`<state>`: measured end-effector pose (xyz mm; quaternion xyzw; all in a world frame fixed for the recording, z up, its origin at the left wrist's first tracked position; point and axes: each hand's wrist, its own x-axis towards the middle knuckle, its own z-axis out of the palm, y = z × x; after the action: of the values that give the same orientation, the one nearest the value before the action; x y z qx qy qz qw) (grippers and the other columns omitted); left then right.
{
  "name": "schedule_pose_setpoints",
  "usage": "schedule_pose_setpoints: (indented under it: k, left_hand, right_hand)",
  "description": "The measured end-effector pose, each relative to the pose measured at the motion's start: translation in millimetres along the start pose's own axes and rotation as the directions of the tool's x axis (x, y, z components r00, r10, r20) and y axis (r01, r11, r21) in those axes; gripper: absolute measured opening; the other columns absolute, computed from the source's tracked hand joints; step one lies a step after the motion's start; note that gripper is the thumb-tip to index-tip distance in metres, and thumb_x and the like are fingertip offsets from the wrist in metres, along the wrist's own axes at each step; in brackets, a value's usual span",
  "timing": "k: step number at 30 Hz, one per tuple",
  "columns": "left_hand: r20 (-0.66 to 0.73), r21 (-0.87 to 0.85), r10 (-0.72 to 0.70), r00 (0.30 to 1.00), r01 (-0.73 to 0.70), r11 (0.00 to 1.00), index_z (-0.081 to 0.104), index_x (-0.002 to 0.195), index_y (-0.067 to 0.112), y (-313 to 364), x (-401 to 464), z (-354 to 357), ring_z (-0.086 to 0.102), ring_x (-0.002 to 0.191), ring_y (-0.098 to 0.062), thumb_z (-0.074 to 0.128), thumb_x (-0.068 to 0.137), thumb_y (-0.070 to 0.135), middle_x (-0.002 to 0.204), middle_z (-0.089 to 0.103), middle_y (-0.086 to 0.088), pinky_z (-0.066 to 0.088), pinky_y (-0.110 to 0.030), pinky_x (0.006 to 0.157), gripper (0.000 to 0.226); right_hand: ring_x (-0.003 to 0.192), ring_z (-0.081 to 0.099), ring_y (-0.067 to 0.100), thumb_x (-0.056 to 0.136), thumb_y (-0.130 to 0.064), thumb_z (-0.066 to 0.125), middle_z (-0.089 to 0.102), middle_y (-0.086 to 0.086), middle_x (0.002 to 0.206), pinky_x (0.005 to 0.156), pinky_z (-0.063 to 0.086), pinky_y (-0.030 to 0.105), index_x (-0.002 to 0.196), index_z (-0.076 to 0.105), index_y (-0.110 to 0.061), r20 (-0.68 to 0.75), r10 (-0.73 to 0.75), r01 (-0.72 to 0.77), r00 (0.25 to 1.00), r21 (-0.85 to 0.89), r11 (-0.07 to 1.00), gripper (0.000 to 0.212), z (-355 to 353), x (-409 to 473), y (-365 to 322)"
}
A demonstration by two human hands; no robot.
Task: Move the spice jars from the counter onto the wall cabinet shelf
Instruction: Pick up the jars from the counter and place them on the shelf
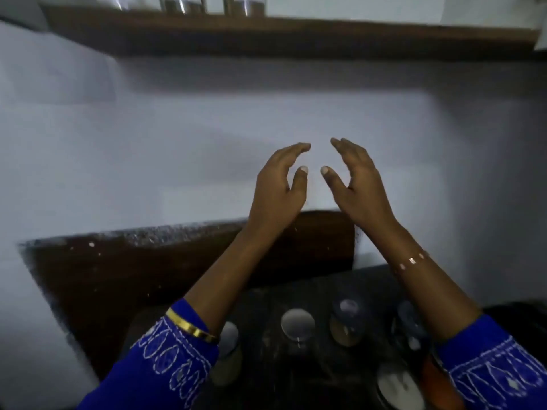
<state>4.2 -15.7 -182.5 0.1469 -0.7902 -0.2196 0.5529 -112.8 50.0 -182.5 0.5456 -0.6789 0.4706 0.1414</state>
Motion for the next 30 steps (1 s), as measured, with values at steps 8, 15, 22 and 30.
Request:
schedule_pose_setpoints:
  k: [8,15,22,30]
  left_hand:
    - [0.297,-0.1,-0.292,0.909,0.334,0.937,0.055,0.126,0.007,-19.7,-124.1,58.7,0.049,0.123,-0.013,0.051,0.091,0.003,0.131,0.056,-0.009,0.036,-0.01,0.101,0.036]
    - [0.535,-0.015,-0.527,0.66,0.63,0.776,0.052,0.129,0.006,-14.4,-214.6,113.7,0.049,0.123,-0.014,0.049,0.091,0.004,0.134,0.054,-0.007,0.033,-0.018,0.102,0.037]
    - [0.672,0.111,-0.623,0.4,0.778,0.619,0.045,0.133,0.003,-15.4,-265.0,136.8,0.05,0.122,-0.015,0.048,0.089,-0.004,0.138,0.051,-0.011,0.036,-0.016,0.093,0.045]
    - [0.659,0.201,-0.644,0.389,0.733,0.649,0.042,0.136,0.01,-21.1,-270.8,124.8,0.048,0.128,-0.019,0.051,0.089,0.003,0.139,0.05,-0.009,0.036,-0.027,0.103,0.048]
  right_hand:
    - [0.125,0.046,0.021,0.089,-0.016,0.059,0.049,0.01,0.134,0.097,0.033,0.018,0.132,0.049,-0.01,0.123,0.362,-0.37,0.924,0.05,0.927,0.044,-6.8,-141.4,57.6]
    - [0.132,0.039,0.025,0.081,-0.023,0.068,0.04,0.011,0.143,0.109,0.035,0.032,0.138,0.04,-0.013,0.379,0.652,-0.591,0.657,-0.279,0.757,0.065,-3.8,-245.0,119.2]
    - [0.136,0.032,0.031,0.074,-0.033,0.074,0.019,0.013,0.15,0.111,0.033,0.038,0.149,0.012,-0.017,0.441,0.733,-0.632,0.517,-0.381,0.675,0.098,13.0,-290.7,149.7]
    - [0.126,0.043,0.024,0.073,-0.035,0.074,0.037,0.008,0.139,0.104,0.039,0.035,0.142,0.031,-0.019,0.349,0.695,-0.662,0.628,-0.23,0.714,0.083,6.1,-267.0,144.2]
